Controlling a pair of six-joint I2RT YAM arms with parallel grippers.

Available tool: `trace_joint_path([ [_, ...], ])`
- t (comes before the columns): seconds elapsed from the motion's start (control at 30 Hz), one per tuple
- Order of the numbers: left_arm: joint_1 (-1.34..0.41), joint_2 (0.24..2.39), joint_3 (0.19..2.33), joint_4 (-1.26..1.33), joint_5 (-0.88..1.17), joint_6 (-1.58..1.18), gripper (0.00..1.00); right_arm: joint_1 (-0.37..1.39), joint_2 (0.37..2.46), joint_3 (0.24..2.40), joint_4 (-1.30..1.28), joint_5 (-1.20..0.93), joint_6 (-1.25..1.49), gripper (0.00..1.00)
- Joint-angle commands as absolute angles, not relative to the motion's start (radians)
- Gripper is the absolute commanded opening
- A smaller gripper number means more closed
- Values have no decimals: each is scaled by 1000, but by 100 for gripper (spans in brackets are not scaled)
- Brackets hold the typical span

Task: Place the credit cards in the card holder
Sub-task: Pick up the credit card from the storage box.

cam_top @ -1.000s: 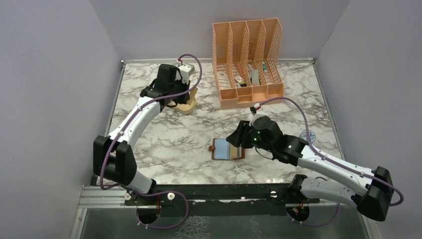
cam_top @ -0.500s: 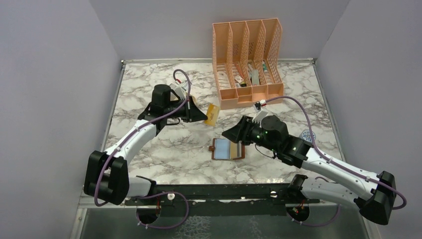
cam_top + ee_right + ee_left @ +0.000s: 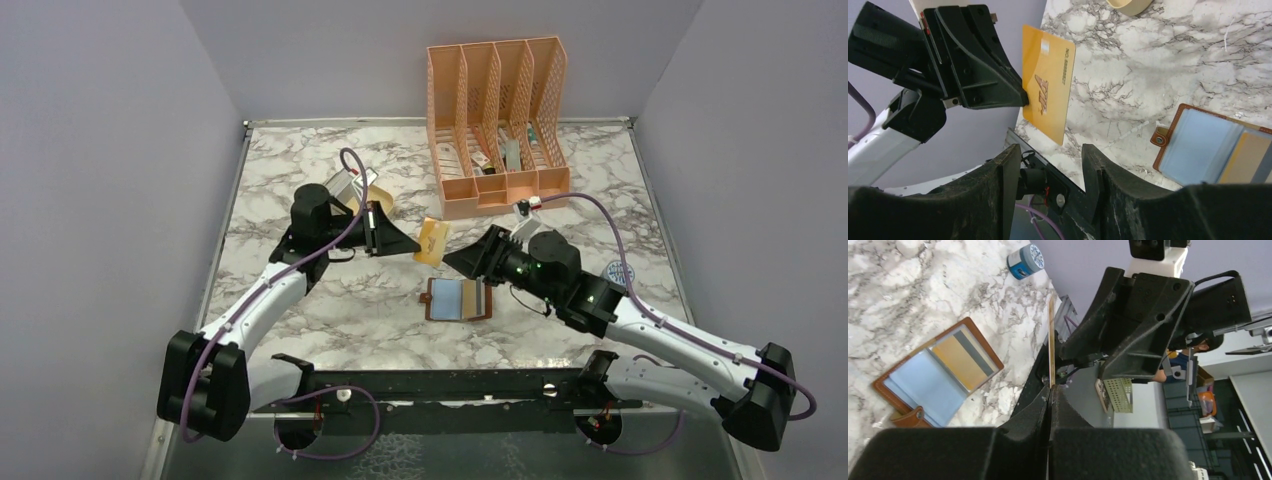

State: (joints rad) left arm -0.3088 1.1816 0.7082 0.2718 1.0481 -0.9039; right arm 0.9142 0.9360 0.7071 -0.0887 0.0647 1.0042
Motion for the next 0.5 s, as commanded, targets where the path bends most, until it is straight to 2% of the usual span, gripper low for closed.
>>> trace_joint_path([
  [0.0,-312,1136,666,332,1113,-986,0,914,952,690,-11,98,1037,48],
  [0.23,-331,1099,633,369,1119,-1032,0,914,998,687,48,69,1068,47],
  [0.47,-350,1111,595,417,1114,-1059,0,914,1021,676,76,54,1084,34],
])
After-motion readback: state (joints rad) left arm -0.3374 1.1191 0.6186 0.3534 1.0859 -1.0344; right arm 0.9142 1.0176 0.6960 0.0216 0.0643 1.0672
